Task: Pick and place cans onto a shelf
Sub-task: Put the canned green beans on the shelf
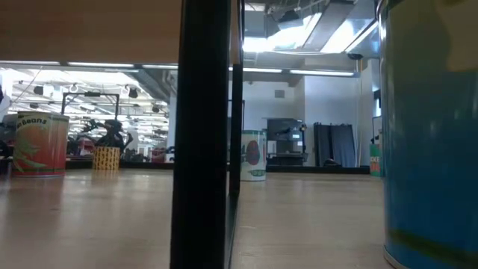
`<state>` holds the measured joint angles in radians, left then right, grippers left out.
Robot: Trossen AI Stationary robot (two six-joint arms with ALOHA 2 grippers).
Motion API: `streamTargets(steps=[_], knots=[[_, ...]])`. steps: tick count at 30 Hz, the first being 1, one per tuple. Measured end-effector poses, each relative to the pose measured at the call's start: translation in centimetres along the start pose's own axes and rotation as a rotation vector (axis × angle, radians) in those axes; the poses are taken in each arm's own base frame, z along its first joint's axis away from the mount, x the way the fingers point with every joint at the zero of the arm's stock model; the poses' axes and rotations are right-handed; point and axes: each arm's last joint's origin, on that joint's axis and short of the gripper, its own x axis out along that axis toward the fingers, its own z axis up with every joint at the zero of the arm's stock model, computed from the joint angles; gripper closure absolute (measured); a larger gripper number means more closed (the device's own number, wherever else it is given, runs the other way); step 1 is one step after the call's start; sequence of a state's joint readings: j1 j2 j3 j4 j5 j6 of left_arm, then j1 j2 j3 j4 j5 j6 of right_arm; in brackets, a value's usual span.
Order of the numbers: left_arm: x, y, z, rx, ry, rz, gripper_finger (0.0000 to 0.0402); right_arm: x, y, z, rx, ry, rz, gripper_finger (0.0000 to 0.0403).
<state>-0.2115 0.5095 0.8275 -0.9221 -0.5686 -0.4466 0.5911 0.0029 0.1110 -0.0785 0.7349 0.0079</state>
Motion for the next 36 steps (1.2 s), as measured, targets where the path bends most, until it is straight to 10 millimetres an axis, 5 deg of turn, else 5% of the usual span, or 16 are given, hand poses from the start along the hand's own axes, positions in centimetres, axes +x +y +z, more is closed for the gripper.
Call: streamTargets(steps=[8, 15, 27, 36], knots=[[-0.1, -0.6, 0.5, -0.146, 0.373, 0.127, 0.0401, -1.0, -1.1, 3.7, 0.056, -0.044, -0.093, 0.0383], [0.5, -1.3, 0.5, -0.187, 0.441, 0.071, 0.0401, -2.0, -2.0, 6.1, 0.044, -0.031, -0.094, 0.0383], [0.7, -1.7, 0.9, -0.258, 0.409, 0.041, 0.0401, -2.2, -2.2, 6.3, 0.021, -0.012, -0.093, 0.0383], [0.5, -1.3, 0.4, -0.553, 0.449, 0.145, 0.0389, -2.2, -2.2, 6.3, 0.023, -0.011, -0.091, 0.0383]])
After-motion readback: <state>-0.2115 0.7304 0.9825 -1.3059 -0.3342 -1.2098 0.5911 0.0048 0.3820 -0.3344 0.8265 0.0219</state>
